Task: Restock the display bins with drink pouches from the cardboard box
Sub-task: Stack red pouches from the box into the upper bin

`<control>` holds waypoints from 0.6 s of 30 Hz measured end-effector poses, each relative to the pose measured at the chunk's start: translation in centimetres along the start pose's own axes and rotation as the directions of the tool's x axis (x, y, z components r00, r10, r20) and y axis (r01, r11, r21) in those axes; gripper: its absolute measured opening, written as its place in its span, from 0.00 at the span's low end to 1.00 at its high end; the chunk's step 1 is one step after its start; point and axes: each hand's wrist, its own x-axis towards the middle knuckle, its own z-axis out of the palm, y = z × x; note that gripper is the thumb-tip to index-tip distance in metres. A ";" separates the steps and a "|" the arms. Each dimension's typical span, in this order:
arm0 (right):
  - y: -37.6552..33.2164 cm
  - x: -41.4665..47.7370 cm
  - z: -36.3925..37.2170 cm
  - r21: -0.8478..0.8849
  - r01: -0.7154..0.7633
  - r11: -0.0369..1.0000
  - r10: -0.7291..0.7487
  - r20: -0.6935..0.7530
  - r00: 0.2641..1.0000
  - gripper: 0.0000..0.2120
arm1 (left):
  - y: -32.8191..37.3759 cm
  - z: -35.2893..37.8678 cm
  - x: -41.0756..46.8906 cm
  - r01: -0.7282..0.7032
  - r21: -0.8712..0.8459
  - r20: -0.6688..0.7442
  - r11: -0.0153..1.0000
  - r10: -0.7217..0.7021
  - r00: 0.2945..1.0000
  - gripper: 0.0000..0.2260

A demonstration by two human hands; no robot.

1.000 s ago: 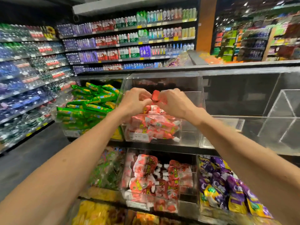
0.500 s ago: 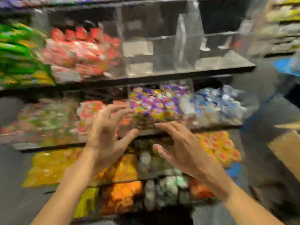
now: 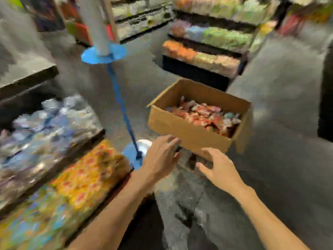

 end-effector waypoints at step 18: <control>23.4 27.7 -2.4 0.326 -0.528 0.784 0.502 0.169 0.848 0.23 | -2.6 27.0 33.5 0.294 0.027 0.647 0.955 -0.241 0.723 0.19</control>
